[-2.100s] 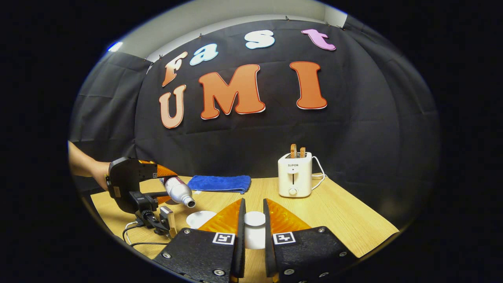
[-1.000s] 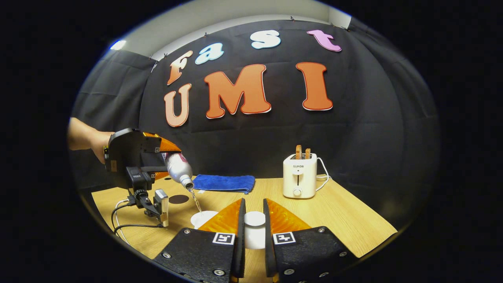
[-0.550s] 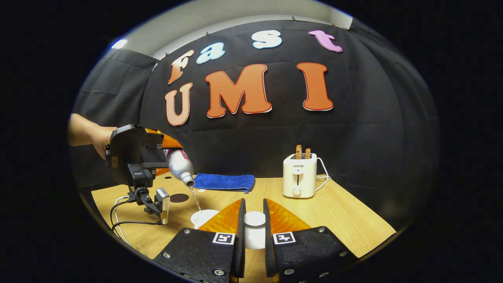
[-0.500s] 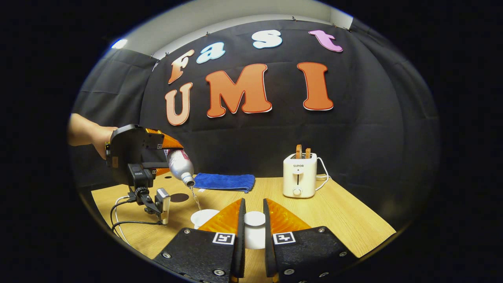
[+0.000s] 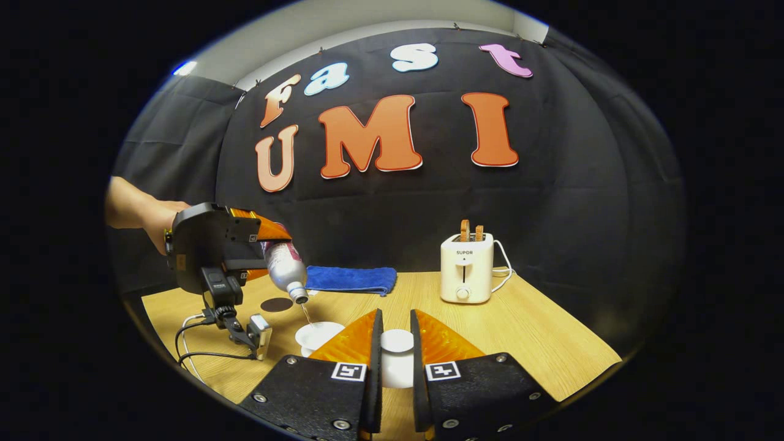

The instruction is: Open the teacup lid with one hand, grasp the water bottle and pour water into the teacup with the other hand; after pouring, place the water bottle on the coaster and then close the teacup lid.

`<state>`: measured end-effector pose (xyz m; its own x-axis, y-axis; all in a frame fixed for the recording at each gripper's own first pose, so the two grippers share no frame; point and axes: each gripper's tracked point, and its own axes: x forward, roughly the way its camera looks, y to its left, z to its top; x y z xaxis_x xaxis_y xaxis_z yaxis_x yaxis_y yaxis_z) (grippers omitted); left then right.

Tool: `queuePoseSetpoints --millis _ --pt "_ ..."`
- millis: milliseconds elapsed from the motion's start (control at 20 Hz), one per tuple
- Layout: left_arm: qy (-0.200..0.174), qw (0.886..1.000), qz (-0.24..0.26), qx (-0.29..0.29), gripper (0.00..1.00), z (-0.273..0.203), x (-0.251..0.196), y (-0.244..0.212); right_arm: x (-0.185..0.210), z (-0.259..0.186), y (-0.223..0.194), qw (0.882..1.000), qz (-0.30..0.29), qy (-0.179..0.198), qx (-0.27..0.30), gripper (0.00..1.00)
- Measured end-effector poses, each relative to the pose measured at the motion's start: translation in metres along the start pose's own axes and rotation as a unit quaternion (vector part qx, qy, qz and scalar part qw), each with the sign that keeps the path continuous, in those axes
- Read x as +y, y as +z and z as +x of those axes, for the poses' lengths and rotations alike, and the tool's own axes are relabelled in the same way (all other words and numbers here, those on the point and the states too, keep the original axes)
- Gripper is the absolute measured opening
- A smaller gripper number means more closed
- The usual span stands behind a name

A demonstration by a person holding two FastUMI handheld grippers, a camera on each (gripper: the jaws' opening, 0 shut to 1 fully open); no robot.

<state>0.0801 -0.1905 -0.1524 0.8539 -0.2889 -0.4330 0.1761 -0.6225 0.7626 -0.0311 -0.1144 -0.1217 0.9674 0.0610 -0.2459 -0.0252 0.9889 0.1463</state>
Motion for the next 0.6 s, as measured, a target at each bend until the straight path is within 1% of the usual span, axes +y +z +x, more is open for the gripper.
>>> queuePoseSetpoints --millis 350,500,600 --pt "-0.004 1.000 -0.004 -0.008 0.82 0.000 -0.013 0.011 0.005 0.001 0.000 1.000 0.000 0.002 0.002 0.21" --pt "-0.007 1.000 -0.015 -0.009 0.82 0.000 -0.019 0.011 0.009 0.003 -0.003 1.000 -0.004 0.003 0.007 0.21" --pt "-0.001 1.000 -0.022 -0.009 0.82 -0.001 -0.016 0.009 0.011 0.005 -0.003 1.000 -0.005 0.002 0.010 0.21"
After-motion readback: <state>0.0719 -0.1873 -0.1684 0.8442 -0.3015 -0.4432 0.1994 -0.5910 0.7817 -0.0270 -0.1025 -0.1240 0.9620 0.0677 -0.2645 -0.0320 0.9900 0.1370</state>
